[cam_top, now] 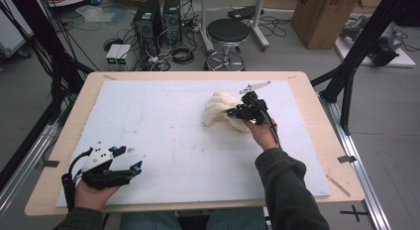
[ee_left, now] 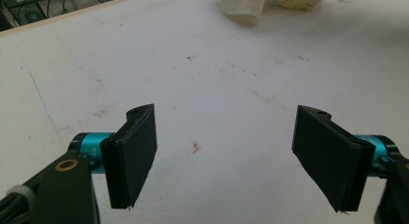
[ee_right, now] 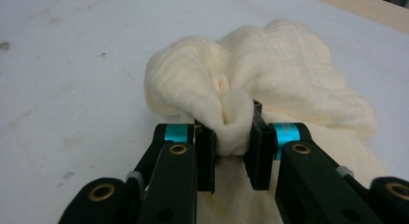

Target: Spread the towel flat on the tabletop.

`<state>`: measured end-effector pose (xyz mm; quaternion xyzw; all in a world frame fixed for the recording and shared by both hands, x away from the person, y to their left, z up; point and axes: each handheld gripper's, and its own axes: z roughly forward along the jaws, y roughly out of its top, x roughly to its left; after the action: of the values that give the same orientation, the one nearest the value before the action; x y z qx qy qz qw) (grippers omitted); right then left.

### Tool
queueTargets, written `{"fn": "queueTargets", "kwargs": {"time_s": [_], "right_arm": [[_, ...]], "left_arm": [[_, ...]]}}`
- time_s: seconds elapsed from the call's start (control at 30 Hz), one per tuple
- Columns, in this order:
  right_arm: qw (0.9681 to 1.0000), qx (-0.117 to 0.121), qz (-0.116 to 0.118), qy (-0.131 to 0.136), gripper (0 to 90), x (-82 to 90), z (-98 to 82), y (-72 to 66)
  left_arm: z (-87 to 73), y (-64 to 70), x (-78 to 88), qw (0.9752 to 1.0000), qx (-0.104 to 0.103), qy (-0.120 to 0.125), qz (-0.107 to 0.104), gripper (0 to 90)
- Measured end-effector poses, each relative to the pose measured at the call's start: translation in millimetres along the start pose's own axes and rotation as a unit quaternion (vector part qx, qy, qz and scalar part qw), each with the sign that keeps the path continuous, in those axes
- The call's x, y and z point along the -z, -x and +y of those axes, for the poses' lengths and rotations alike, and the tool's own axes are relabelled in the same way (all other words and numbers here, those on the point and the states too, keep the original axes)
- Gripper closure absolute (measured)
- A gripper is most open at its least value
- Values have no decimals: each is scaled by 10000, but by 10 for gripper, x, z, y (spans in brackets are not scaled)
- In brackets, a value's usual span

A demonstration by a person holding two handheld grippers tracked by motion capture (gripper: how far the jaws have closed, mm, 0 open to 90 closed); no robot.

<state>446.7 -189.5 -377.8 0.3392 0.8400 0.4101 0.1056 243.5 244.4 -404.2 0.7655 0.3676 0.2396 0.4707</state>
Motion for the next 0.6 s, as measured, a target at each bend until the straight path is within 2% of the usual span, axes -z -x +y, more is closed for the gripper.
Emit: {"fn": "queueTargets", "kwargs": {"time_s": [0.2, 0.4, 0.5, 0.53, 0.57, 0.6], "right_arm": [[9997, 119, 206, -72, 775, -15, 32, -158], [9987, 211, 471, 23, 774, 0, 85, -369], [9973, 274, 671, 130, 773, -2, 120, -522], [9973, 274, 671, 130, 773, -2, 120, -522], [9965, 271, 775, 161, 773, -12, 138, -611], [9965, 271, 775, 161, 773, -12, 138, -611]], "left_arm": [[2, 8, 0, 10000, -1, 11, -6, 244], [4, 12, 7, 10000, -4, 22, -12, 244], [4, 20, 10, 10000, 1, 37, -15, 244], [5, 21, 12, 10000, -18, 43, -22, 244], [7, 25, 13, 10000, -22, 51, -21, 244], [9, 28, 14, 10000, -31, 56, -25, 244]]}}
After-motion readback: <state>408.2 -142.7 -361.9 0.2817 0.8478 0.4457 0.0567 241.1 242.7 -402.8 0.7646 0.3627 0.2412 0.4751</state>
